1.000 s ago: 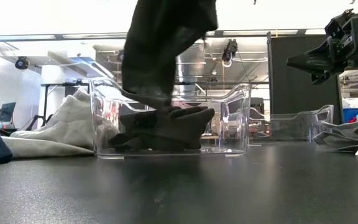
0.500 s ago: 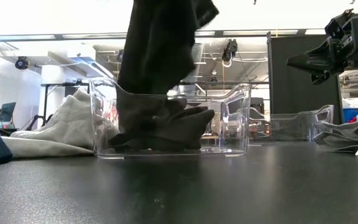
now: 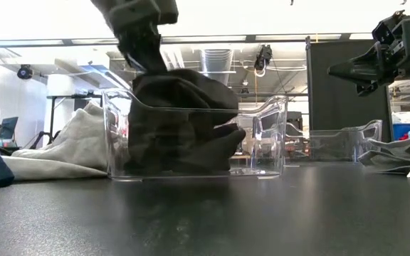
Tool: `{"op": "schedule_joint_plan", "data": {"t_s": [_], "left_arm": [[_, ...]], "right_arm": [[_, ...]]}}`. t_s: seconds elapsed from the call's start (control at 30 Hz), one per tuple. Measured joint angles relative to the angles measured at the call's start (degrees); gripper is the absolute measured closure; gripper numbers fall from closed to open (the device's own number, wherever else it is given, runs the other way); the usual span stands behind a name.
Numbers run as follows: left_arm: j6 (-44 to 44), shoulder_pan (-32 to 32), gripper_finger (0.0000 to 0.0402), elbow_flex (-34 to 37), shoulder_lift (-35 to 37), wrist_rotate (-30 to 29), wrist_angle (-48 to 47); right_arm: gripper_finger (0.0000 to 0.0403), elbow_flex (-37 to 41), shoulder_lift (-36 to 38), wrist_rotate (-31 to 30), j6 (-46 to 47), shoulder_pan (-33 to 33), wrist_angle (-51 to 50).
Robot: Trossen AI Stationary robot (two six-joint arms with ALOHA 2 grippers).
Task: Sort towels by color in basket
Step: Put the black towel into the bottom transparent bin
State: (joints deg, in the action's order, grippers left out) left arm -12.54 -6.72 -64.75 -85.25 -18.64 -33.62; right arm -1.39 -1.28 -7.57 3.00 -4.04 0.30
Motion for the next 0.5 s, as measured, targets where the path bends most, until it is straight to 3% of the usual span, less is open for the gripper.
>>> {"op": "schedule_joint_plan", "data": {"t_s": [0.2,0.5], "left_arm": [[-1.8,2.4,0.0401,7.8,0.0,12.8,13.0],[-3.5,3.2,0.0401,15.0,0.0,13.7,16.4]], "right_arm": [[0.039,0.0,0.0,0.0,0.0,0.0,0.0],[0.039,0.0,0.0,0.0,0.0,0.0,0.0]]}}
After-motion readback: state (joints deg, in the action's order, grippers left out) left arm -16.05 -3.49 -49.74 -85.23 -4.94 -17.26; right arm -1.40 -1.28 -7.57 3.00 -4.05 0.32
